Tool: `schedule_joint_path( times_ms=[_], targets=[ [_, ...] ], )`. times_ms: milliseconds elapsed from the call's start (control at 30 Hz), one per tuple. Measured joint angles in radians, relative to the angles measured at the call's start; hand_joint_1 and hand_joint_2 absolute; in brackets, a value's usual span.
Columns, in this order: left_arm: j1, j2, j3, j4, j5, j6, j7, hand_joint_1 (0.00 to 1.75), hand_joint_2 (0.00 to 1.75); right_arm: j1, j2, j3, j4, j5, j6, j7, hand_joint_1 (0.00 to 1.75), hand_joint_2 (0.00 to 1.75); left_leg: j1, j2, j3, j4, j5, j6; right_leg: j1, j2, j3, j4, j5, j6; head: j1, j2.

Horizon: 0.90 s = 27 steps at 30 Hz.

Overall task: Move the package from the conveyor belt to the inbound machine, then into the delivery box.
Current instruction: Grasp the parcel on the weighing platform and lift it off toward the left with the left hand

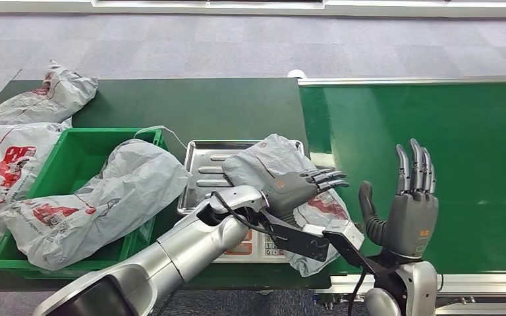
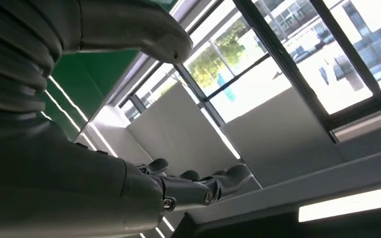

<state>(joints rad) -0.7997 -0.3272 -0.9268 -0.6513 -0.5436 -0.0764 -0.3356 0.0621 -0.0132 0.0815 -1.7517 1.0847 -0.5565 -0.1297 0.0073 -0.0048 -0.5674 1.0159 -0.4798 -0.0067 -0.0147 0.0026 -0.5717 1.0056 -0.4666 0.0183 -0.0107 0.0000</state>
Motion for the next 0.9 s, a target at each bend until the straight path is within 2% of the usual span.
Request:
schedule_joint_path(
  times_ms=[233, 367, 400, 500, 533, 700, 900],
  targets=[
    [0.010, -0.024, -0.005, 0.043, 0.020, 0.004, -0.014, 0.00, 1.75, -0.014, 0.002, 0.000, 0.018, -0.005, -0.002, -0.008, 0.00, 1.75, 0.000, 0.000, 0.000, 0.000, 0.000, 0.000, 0.000, 0.000, 0.000, 0.000, 0.000, 0.000, 0.000, 0.000],
    [0.030, -0.032, -0.010, 0.059, 0.084, 0.010, -0.024, 0.00, 1.75, -0.028, 0.002, 0.002, 0.036, -0.018, -0.004, -0.012, 0.00, 1.75, 0.000, 0.000, 0.000, 0.000, 0.000, 0.000, 0.000, 0.000, 0.000, 0.000, 0.000, 0.000, 0.000, 0.000],
    [0.037, -0.033, -0.016, 0.064, 0.099, 0.014, -0.024, 0.07, 1.75, -0.032, 0.002, 0.004, 0.042, -0.021, -0.006, -0.013, 0.00, 1.75, 0.000, 0.000, 0.000, 0.000, 0.000, 0.000, 0.000, 0.000, 0.000, 0.000, 0.000, 0.000, 0.000, 0.000],
    [0.052, -0.035, -0.056, 0.084, 0.125, 0.028, -0.011, 1.36, 1.75, -0.038, 0.002, 0.012, 0.056, -0.029, -0.012, -0.013, 0.00, 1.75, 0.000, 0.000, -0.001, 0.000, 0.000, 0.000, 0.000, 0.000, 0.000, 0.000, 0.000, 0.000, 0.000, 0.000],
    [0.056, -0.035, -0.070, 0.093, 0.131, 0.033, -0.005, 1.72, 1.75, -0.041, 0.002, 0.014, 0.060, -0.031, -0.012, -0.014, 0.00, 1.75, 0.000, 0.000, -0.001, 0.000, 0.000, 0.000, 0.000, 0.000, 0.000, 0.000, 0.000, 0.000, 0.000, 0.000],
    [0.074, -0.037, -0.125, 0.133, 0.142, 0.057, 0.007, 1.75, 1.75, -0.057, 0.003, 0.019, 0.074, -0.029, -0.006, -0.017, 0.00, 1.75, 0.000, 0.000, -0.001, 0.000, 0.000, 0.000, 0.000, 0.000, 0.000, 0.000, 0.000, 0.000, 0.000, 0.000],
    [0.084, -0.038, -0.152, 0.156, 0.147, 0.060, 0.007, 1.75, 1.75, -0.071, 0.005, 0.033, 0.086, -0.024, -0.002, -0.016, 0.00, 1.75, 0.000, 0.000, -0.001, 0.000, 0.000, 0.000, 0.000, -0.001, 0.000, 0.000, 0.000, 0.000, 0.000, 0.000]
  ],
)
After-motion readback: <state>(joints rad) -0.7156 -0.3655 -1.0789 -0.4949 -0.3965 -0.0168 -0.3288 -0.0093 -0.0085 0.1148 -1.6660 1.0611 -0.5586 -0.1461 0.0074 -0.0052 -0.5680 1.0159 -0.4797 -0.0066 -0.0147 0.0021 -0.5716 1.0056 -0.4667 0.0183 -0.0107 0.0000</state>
